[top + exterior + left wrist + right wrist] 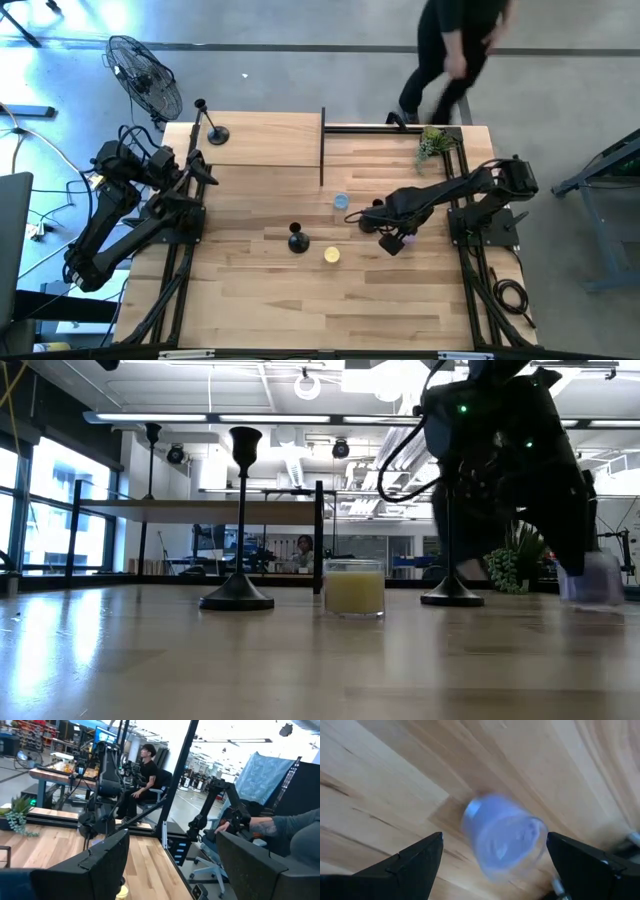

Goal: Pick & Place candle stick holders
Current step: Put the purple candle on the shelf

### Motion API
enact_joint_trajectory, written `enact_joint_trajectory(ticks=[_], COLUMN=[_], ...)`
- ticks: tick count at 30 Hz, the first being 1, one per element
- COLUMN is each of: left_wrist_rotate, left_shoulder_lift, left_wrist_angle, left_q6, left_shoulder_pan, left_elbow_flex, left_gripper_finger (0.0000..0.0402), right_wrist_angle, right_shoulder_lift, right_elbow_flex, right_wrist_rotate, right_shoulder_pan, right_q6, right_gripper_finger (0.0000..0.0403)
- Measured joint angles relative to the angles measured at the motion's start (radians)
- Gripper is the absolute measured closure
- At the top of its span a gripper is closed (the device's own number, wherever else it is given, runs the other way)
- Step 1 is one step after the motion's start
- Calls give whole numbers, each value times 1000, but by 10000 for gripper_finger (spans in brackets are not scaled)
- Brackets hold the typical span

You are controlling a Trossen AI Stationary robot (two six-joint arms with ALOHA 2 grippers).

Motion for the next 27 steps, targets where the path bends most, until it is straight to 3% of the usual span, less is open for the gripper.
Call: enact_joint_trajectory(ticks=[16, 27], left_wrist_rotate=[-18, -17], left_shoulder_lift=[0, 0], left_wrist_angle=[0, 0], left_q6=[0, 0], left_shoulder_pan=[0, 0], left_elbow_flex=[0, 0], left_gripper_finger=[107, 107], right_wrist_angle=[9, 28], right_shoulder_lift=[0, 0], right_elbow_flex=[0, 0], right_wrist_rotate=[-73, -87], right_shoulder_pan=[3, 68], right_q6=[18, 61], right_gripper_finger=[53, 53])
